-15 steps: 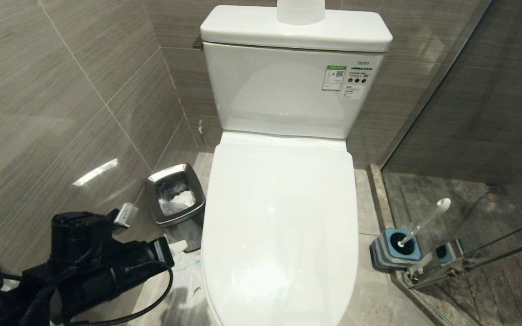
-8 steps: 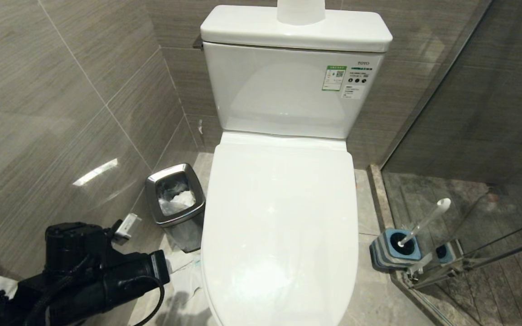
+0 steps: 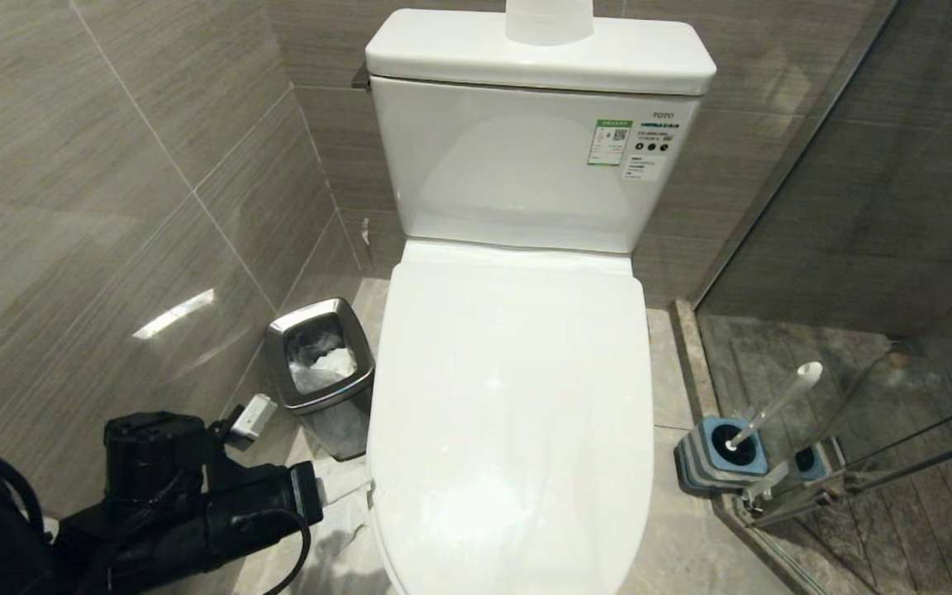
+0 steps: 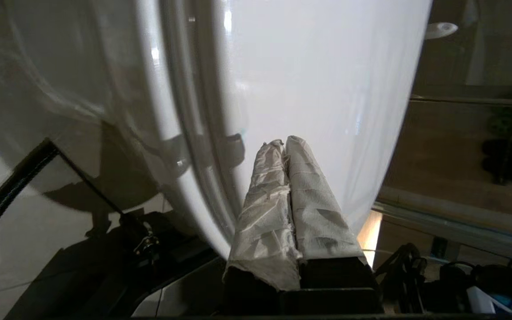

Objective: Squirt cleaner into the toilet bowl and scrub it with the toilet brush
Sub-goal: Use the left hand to lift the toilet lid slightly

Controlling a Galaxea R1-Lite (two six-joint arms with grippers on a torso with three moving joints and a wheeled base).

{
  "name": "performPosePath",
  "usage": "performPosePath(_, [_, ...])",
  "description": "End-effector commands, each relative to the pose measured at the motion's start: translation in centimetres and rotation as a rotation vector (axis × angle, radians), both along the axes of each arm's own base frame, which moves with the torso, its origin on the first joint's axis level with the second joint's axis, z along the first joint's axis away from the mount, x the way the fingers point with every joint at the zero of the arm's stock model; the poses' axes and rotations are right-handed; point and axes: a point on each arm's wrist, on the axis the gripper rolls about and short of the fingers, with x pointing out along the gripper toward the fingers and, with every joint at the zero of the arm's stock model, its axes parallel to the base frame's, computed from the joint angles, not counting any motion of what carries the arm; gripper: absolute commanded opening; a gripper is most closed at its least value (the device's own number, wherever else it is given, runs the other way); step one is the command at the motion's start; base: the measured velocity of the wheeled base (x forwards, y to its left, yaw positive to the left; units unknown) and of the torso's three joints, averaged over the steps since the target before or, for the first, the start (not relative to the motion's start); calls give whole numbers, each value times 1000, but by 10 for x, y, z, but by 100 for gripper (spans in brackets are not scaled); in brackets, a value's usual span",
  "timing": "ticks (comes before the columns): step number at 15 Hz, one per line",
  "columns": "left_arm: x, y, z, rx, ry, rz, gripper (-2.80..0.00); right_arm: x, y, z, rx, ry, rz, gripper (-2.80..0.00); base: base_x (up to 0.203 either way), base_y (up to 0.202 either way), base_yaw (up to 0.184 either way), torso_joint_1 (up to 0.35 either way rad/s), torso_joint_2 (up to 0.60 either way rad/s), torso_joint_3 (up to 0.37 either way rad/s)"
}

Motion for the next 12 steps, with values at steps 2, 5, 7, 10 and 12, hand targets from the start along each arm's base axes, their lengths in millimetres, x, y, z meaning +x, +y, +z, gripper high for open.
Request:
performPosePath(2, [-3, -1, -5, -32, 3, -67, -280, 0, 0, 0, 0, 2, 0, -280, 0, 0, 0, 0, 0, 0])
performPosePath(5, [-12, 16, -4, -50, -24, -25, -280, 0, 0, 0, 0, 2, 0, -280, 0, 0, 0, 0, 0, 0])
performPosePath(7, [-8, 34, -7, -71, -13, 3, -280, 0, 0, 0, 0, 2, 0, -280, 0, 0, 0, 0, 0, 0])
performPosePath(10, [-6, 66, -10, -124, 6, 24, -280, 0, 0, 0, 0, 2, 0, -280, 0, 0, 0, 0, 0, 0])
performPosePath(12, [-8, 89, -10, -183, 8, 9, -280, 0, 0, 0, 0, 2, 0, -280, 0, 0, 0, 0, 0, 0])
